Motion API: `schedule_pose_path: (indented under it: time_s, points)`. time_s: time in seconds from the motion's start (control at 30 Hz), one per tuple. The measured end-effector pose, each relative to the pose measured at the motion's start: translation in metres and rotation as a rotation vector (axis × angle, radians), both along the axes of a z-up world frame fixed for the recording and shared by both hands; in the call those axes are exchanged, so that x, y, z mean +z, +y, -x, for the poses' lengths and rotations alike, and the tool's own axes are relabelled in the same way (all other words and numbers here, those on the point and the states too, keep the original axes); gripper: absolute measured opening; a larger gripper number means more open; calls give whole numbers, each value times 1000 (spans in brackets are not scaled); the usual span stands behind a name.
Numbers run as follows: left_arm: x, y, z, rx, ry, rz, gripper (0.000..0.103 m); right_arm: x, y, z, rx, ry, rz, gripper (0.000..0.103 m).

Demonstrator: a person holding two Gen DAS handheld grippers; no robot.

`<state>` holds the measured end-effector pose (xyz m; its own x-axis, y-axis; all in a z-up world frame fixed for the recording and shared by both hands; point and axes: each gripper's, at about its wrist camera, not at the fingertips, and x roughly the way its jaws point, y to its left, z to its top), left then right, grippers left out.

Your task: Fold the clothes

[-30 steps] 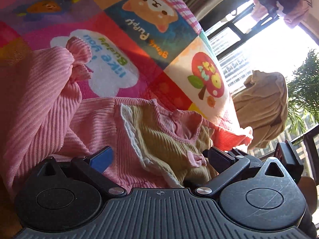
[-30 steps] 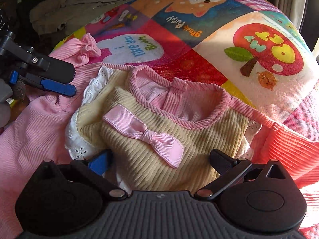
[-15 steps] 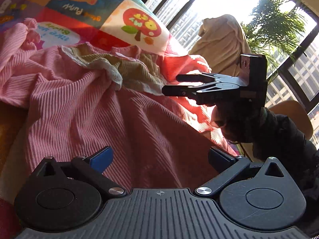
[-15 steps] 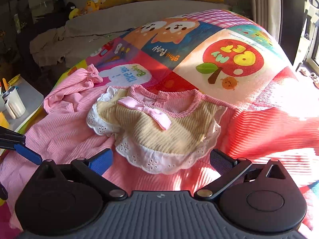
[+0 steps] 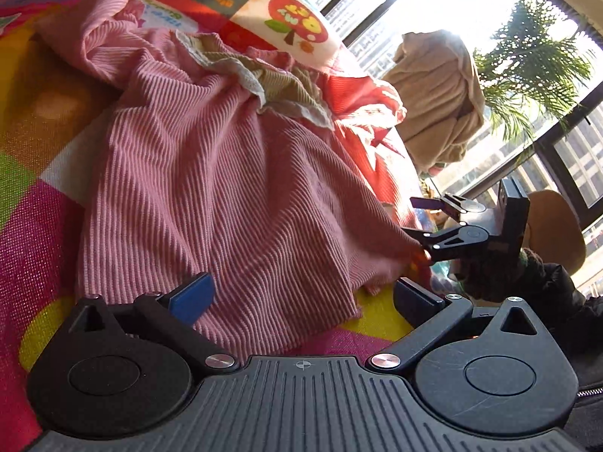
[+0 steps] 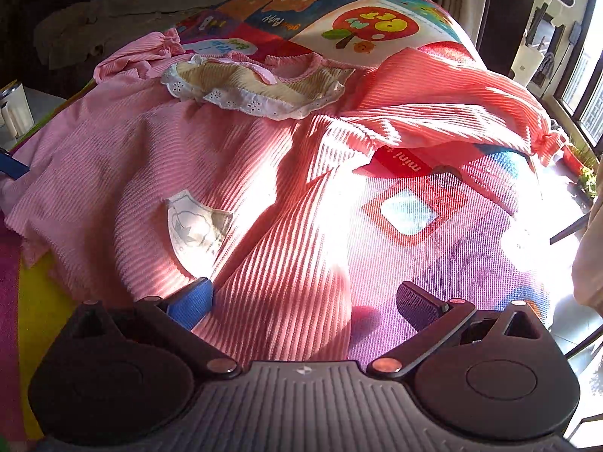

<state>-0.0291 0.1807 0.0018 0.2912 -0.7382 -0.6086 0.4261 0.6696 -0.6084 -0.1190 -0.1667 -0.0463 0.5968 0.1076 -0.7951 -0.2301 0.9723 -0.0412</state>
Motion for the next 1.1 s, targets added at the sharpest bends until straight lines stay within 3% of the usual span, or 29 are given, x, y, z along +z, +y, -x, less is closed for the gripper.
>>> schedule_pose_path:
  time_s: [0.1,0.27,0.37,0.43,0.47,0.57,0.67,0.87,0.97,1.03,1.1]
  points:
    - [2,0,10,5,-10,-29,103,-3,-6,14,-38,-7,-52,103]
    - [14,-8,13,-6,-29,-120,103,8,-5,19,-34,-35,-31,103]
    - [31,-6,13,43,-131,-174,103,27,-2,27,-27,-154,64,103]
    - [39,-7,9,68,-194,-173,103,31,-4,28,-62,-202,124,103]
    - [41,-8,5,65,-202,-133,103,33,-5,27,-83,-218,147,103]
    - [32,-19,-8,21,-154,-15,103,19,-12,20,-131,-162,201,103]
    - [15,-34,-15,-12,-85,-50,103,3,-14,25,-125,-146,297,103]
    - [12,-34,14,-102,-102,-152,103,10,-22,32,-110,-110,329,103]
    - [15,-29,26,-138,-100,-176,103,32,-20,30,-73,-154,239,103]
    - [21,-25,22,-140,-85,-135,103,56,-14,19,-34,-199,121,103]
    - [34,-24,14,-117,-130,-81,103,74,-5,2,8,-228,20,103]
